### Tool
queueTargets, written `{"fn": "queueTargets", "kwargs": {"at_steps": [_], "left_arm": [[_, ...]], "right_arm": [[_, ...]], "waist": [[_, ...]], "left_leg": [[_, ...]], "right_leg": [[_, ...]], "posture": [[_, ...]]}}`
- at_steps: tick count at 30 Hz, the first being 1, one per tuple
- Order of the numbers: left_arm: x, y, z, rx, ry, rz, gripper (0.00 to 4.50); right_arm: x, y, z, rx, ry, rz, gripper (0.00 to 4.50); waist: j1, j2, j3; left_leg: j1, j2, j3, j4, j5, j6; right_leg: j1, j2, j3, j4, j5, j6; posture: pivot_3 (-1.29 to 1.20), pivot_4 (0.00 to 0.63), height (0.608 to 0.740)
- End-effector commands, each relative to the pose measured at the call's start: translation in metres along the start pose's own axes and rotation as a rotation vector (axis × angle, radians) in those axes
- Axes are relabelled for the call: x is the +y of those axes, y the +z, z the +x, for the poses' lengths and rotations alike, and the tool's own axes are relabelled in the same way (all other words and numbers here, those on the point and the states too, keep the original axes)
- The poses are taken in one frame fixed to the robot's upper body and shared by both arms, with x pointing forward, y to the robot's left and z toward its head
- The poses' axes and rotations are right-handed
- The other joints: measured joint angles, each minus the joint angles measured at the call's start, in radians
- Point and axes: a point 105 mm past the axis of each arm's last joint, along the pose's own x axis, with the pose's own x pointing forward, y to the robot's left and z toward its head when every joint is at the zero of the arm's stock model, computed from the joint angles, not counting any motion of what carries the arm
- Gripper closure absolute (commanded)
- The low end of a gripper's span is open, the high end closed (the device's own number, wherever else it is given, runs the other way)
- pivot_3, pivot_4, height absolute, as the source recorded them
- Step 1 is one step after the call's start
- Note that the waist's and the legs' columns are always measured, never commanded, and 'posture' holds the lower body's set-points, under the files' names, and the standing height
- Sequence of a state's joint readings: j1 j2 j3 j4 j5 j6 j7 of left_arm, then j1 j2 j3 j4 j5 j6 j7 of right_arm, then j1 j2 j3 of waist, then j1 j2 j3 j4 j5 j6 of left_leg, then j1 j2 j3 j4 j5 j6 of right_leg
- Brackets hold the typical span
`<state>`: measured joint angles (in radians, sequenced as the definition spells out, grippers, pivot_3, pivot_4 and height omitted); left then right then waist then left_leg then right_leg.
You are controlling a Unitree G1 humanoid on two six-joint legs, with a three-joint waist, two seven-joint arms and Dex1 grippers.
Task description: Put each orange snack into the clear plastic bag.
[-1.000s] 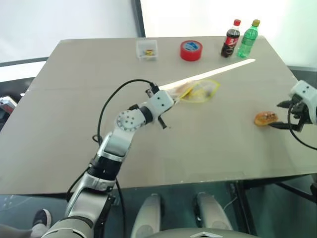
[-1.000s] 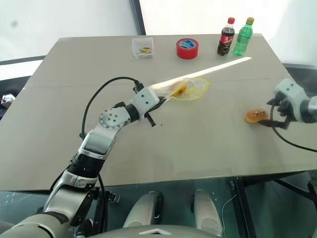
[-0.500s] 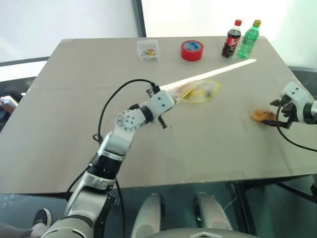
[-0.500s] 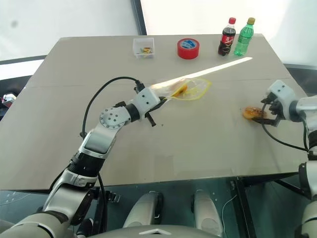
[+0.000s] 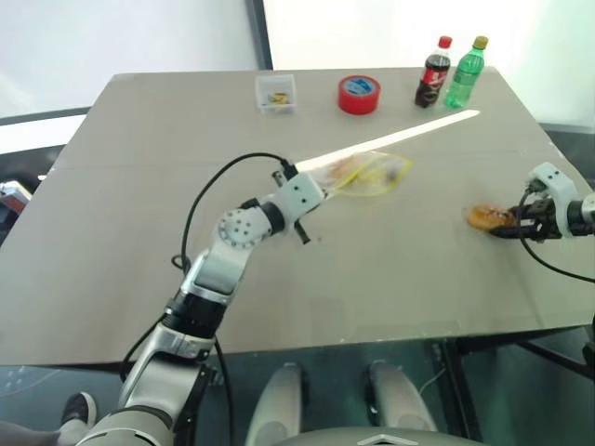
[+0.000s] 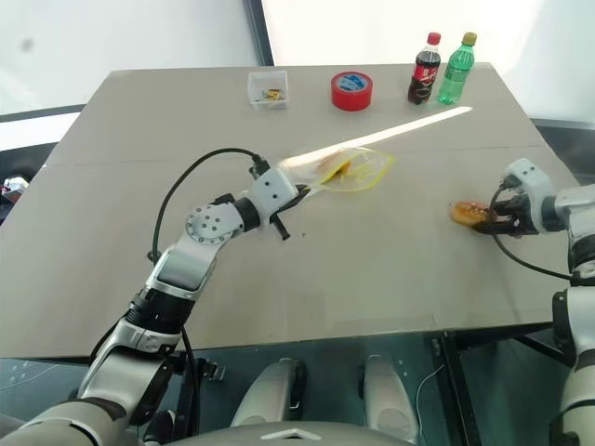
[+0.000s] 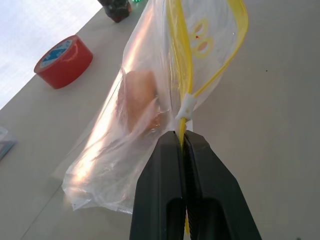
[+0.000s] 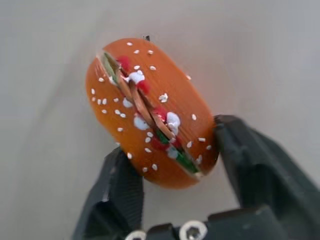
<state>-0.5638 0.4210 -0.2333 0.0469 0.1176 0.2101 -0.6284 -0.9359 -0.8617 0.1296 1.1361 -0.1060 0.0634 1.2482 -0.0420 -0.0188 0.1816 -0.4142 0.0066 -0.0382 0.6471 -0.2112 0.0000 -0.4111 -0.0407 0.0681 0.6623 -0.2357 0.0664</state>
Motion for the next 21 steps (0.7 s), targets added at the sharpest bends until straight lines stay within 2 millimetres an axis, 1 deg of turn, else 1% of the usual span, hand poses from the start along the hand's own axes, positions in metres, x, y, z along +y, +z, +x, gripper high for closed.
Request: {"fn": "queueTargets", "kwargs": {"at_steps": [1,2,3,4,7,8,9,11,13,15,17,19,21], "left_arm": [[0.005,0.015,-0.002,-0.049,0.025,0.034,4.50],[0.005,0.015,-0.002,-0.049,0.024,0.034,4.50],[0.005,0.015,-0.002,-0.048,0.023,0.034,4.50],[0.005,0.014,-0.002,-0.048,0.021,0.034,4.50],[0.004,0.014,-0.001,-0.047,0.018,0.033,4.50],[0.004,0.014,-0.001,-0.048,0.016,0.033,4.50],[0.003,0.015,0.000,-0.049,0.013,0.032,4.50],[0.001,0.016,0.002,-0.054,0.007,0.031,4.50],[0.000,0.018,0.003,-0.060,0.002,0.031,4.50],[0.000,0.019,0.004,-0.062,0.000,0.032,4.50],[-0.001,0.020,0.005,-0.064,-0.001,0.033,4.50],[-0.001,0.021,0.006,-0.067,-0.001,0.032,4.50],[-0.003,0.022,0.006,-0.069,-0.005,0.033,4.50]], "right_arm": [[-0.005,0.018,-0.008,-0.088,-0.016,0.007,3.75],[-0.004,0.019,-0.008,-0.101,-0.011,0.014,4.12],[-0.003,0.022,-0.009,-0.123,-0.002,0.021,4.40],[-0.001,0.026,-0.009,-0.144,0.007,0.029,4.48],[0.008,0.052,-0.009,-0.254,0.066,0.053,4.49],[0.012,0.065,-0.009,-0.299,0.087,0.070,4.49],[0.020,0.079,-0.008,-0.346,0.120,0.090,4.49],[0.042,0.104,0.000,-0.395,0.149,0.046,4.49],[0.060,0.117,0.005,-0.401,0.154,-0.041,4.49],[0.070,0.125,0.006,-0.406,0.151,-0.099,4.49],[0.076,0.136,0.008,-0.411,0.121,-0.109,4.49],[0.084,0.154,0.014,-0.402,0.078,-0.206,4.49],[0.085,0.164,0.020,-0.390,0.030,-0.244,4.49]], "waist": [[0.000,0.000,0.000],[0.000,0.000,0.000],[0.000,0.000,0.000],[0.000,0.000,0.000],[-0.001,0.000,0.000],[-0.002,0.000,0.000],[-0.003,0.000,0.000],[-0.001,0.000,0.000],[0.001,0.000,0.000],[0.008,0.000,0.000],[0.013,0.000,0.000],[0.013,0.000,0.000],[0.005,0.001,0.000]], "left_leg": [[0.000,0.000,0.000,0.000,0.000,0.000],[0.000,0.000,0.000,0.000,0.000,0.000],[0.000,0.000,0.000,0.000,0.000,0.000],[0.000,0.000,0.000,0.000,0.000,0.000],[0.000,0.000,0.000,0.000,0.000,0.000],[0.000,0.000,0.000,0.000,0.000,0.000],[0.000,0.000,0.000,0.000,0.000,0.000],[0.000,0.000,-0.001,0.000,0.000,0.000],[-0.001,0.000,-0.002,0.000,0.000,0.000],[-0.001,0.000,-0.003,0.001,0.000,0.000],[-0.002,-0.001,-0.004,0.001,0.000,0.000],[-0.002,-0.001,-0.003,0.002,0.000,0.000],[-0.002,-0.001,-0.003,0.002,0.000,0.000]], "right_leg": [[0.000,0.000,0.000,0.000,0.000,0.000],[0.000,0.000,0.000,0.000,0.000,0.000],[0.000,0.000,0.000,0.000,0.000,0.000],[0.000,0.000,0.000,0.000,0.000,0.000],[0.000,0.000,0.000,0.000,0.000,0.000],[0.000,0.000,0.000,0.000,0.000,0.000],[0.000,0.000,0.000,0.000,0.000,0.000],[0.000,0.000,0.000,0.001,0.000,0.000],[0.000,0.000,-0.001,0.002,0.000,0.000],[0.000,0.000,-0.002,0.001,0.000,0.000],[0.000,0.000,-0.003,0.001,0.000,0.000],[0.000,-0.001,-0.003,0.001,0.000,0.000],[0.000,-0.001,-0.003,0.001,0.000,0.000]], "posture": [[0.00,0.150,0.740],[0.00,0.150,0.740],[0.00,0.150,0.740],[0.00,0.150,0.740],[0.00,0.150,0.740],[0.00,0.150,0.740],[0.00,0.150,0.740],[0.00,0.150,0.740],[0.00,0.150,0.740],[0.00,0.150,0.740],[0.00,0.150,0.740],[0.00,0.150,0.740],[0.00,0.150,0.740]]}}
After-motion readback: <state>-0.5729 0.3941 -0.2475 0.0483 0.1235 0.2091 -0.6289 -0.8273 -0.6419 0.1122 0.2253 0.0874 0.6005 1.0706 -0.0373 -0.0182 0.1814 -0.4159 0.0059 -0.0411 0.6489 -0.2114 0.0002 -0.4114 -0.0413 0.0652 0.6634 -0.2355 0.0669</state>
